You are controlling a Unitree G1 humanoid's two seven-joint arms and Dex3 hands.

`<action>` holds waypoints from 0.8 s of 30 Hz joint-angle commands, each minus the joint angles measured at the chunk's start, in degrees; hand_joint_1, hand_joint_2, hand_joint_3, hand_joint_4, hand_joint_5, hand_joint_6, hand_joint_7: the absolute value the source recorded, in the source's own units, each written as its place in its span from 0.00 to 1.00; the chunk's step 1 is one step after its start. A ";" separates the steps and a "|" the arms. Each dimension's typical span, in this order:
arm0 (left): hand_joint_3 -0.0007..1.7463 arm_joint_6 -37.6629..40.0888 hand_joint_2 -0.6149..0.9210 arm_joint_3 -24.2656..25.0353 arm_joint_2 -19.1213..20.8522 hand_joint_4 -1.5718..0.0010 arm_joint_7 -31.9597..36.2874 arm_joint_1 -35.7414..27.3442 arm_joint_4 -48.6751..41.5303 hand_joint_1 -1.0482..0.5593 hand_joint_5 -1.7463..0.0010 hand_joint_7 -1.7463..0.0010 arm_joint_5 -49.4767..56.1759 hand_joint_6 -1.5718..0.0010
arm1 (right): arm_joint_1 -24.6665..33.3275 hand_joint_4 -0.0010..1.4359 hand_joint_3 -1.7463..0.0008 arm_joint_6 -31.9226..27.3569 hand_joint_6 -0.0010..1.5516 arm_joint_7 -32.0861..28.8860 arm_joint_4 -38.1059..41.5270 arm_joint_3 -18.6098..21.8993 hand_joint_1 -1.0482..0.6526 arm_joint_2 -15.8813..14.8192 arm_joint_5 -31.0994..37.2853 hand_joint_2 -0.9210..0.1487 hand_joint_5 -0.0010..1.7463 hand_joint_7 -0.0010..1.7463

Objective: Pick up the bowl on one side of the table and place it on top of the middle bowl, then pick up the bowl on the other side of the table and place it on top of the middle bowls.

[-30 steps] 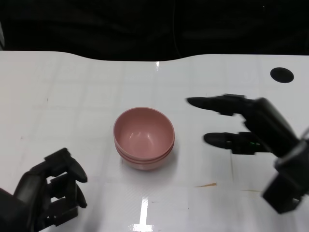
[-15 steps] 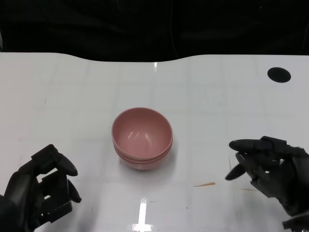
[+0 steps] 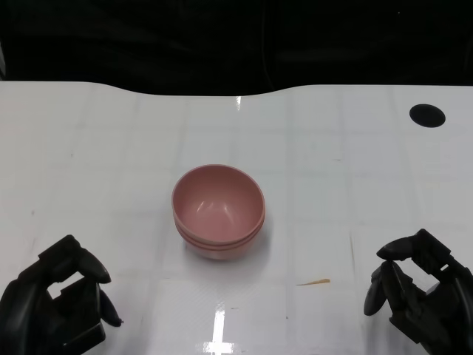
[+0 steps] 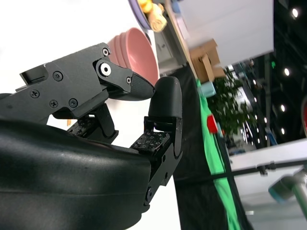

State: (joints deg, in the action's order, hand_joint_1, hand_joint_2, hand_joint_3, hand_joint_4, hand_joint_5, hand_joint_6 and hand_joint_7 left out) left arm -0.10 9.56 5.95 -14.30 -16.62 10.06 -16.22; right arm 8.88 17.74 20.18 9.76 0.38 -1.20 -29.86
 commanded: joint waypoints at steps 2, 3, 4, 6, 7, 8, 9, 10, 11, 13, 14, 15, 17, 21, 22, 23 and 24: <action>0.74 1.70 0.85 -0.13 1.33 0.51 -0.74 -0.84 2.34 0.78 0.00 0.00 -0.30 0.60 | -0.27 0.57 0.50 -1.07 0.46 5.09 -0.95 3.34 0.54 -1.31 -2.17 0.21 0.96 0.82; 0.74 2.06 0.85 -0.13 1.31 0.51 -0.81 -0.89 2.61 0.78 0.00 0.00 -0.53 0.60 | -0.43 0.57 0.49 -2.14 0.47 6.03 -1.08 3.94 0.54 -1.37 -3.03 0.20 0.96 0.82; 0.74 2.43 0.85 -0.12 1.26 0.51 -0.79 -0.93 2.91 0.78 0.00 0.00 -0.76 0.60 | -0.50 0.58 0.49 -3.23 0.49 6.72 -1.33 4.45 0.55 -1.39 -3.71 0.21 0.95 0.79; 0.74 3.19 0.85 0.08 0.96 0.50 -0.79 -0.87 3.35 0.78 0.00 0.00 -1.68 0.60 | -0.48 0.59 0.49 -5.85 0.50 7.54 -2.11 5.20 0.55 -1.34 -4.88 0.21 0.94 0.78; 0.75 3.68 0.85 0.33 0.72 0.49 -0.92 -0.77 3.45 0.78 0.00 0.00 -2.61 0.59 | -0.36 0.60 0.49 -7.17 0.50 7.51 -2.69 5.47 0.55 -1.18 -5.16 0.21 0.94 0.77; 0.76 4.28 0.85 0.55 0.56 0.48 -0.91 -0.69 3.57 0.78 0.00 0.00 -3.50 0.59 | -0.20 0.60 0.49 -8.25 0.50 7.37 -3.23 5.67 0.54 -1.04 -5.23 0.20 0.94 0.77; 0.77 4.76 0.85 0.70 0.50 0.48 -0.84 -0.62 3.67 0.77 0.00 0.00 -4.14 0.59 | -0.07 0.60 0.50 -9.07 0.50 7.24 -3.67 5.85 0.54 -0.88 -5.18 0.20 0.94 0.77; 0.77 5.05 0.84 0.80 0.50 0.48 -0.77 -0.59 3.77 0.77 0.00 0.00 -4.48 0.59 | 0.04 0.59 0.51 -9.61 0.49 7.15 -4.03 6.01 0.54 -0.67 -5.05 0.18 0.95 0.77; 0.77 5.21 0.84 0.88 0.56 0.47 -0.73 -0.56 3.80 0.77 0.00 0.00 -4.72 0.59 | 0.12 0.59 0.52 -10.09 0.49 7.15 -4.32 6.16 0.55 -0.50 -5.01 0.18 0.95 0.78; 0.77 5.31 0.84 1.02 0.73 0.47 -0.86 -0.45 3.63 0.77 0.00 0.00 -5.08 0.59 | 0.13 0.59 0.53 -10.80 0.49 7.49 -4.54 6.50 0.55 -0.11 -5.10 0.16 0.96 0.78; 0.77 5.48 0.84 1.11 0.85 0.47 -0.91 -0.40 3.63 0.77 0.00 0.00 -5.29 0.59 | 0.09 0.58 0.54 -10.98 0.48 7.52 -4.59 6.61 0.55 0.07 -4.86 0.16 0.96 0.78; 0.77 5.45 0.84 1.18 0.91 0.47 -0.96 -0.34 3.53 0.77 0.00 0.00 -5.37 0.58 | 0.17 0.58 0.55 -11.14 0.48 7.02 -4.85 6.65 0.55 0.33 -4.32 0.15 0.96 0.78; 0.78 5.37 0.85 1.30 0.91 0.47 -1.01 -0.25 3.40 0.77 0.00 0.00 -5.42 0.58 | 0.27 0.58 0.56 -11.32 0.49 6.34 -5.22 6.80 0.55 0.83 -3.59 0.15 0.96 0.79; 0.78 5.28 0.84 1.46 0.45 0.47 -0.19 -0.01 3.07 0.76 0.00 0.00 -4.96 0.58 | 0.33 0.59 0.56 -10.91 0.48 5.91 -5.40 7.06 0.55 1.44 -2.18 0.14 0.92 0.79; 0.78 5.11 0.84 1.48 0.42 0.47 -0.26 0.08 2.86 0.77 0.00 0.00 -4.94 0.58 | 0.33 0.59 0.56 -10.90 0.48 5.93 -5.44 7.12 0.56 1.51 -2.00 0.14 0.92 0.78; 0.78 4.91 0.85 1.50 0.45 0.47 -0.42 0.21 2.56 0.77 0.00 0.00 -4.90 0.58 | 0.27 0.59 0.56 -10.86 0.48 6.11 -5.38 7.22 0.56 1.54 -1.92 0.14 0.92 0.78; 0.78 4.73 0.85 1.53 0.50 0.47 -0.54 0.31 2.29 0.77 0.00 0.00 -4.83 0.58 | 0.23 0.59 0.56 -10.91 0.47 6.19 -5.37 7.29 0.57 1.54 -1.74 0.14 0.92 0.78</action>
State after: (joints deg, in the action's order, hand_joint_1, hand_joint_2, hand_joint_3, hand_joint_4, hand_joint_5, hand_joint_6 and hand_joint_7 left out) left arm 5.00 10.31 5.98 -14.84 -16.51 13.10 -21.09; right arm 8.89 6.82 26.46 5.12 7.01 0.54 -31.82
